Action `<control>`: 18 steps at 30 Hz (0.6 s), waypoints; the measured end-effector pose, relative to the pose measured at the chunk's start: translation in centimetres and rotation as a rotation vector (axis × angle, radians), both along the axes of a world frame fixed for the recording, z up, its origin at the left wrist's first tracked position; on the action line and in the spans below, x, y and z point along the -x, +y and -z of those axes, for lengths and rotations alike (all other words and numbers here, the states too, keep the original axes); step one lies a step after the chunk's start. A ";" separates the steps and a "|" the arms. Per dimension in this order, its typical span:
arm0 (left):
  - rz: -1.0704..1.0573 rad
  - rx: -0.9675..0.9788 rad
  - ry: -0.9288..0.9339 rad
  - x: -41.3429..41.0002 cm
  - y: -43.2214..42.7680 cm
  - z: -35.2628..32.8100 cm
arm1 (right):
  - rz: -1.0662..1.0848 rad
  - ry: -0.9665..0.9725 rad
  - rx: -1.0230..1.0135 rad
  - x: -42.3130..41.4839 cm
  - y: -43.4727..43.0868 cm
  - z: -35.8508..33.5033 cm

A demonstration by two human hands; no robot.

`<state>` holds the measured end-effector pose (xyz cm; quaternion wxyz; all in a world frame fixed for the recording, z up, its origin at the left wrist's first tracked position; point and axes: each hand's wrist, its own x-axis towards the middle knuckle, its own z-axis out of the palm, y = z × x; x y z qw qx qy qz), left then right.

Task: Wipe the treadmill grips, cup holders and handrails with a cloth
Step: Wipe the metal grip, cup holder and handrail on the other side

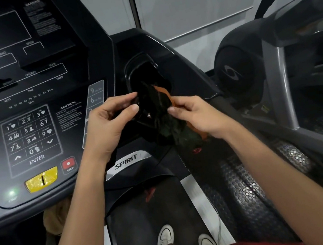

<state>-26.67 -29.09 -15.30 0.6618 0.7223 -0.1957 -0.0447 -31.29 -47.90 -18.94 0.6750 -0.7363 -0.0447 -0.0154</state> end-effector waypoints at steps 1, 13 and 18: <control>0.002 -0.003 -0.001 0.0 0.0 0.0 | 0.006 0.025 -0.020 -0.3 -0.4 0.1; 0.025 0.010 0.007 -0.4 0.3 0.3 | -0.063 0.034 0.022 -2.2 -0.5 -1.2; 0.027 -0.008 0.009 -0.3 0.3 0.1 | -0.151 0.175 0.109 -2.7 -1.7 -0.4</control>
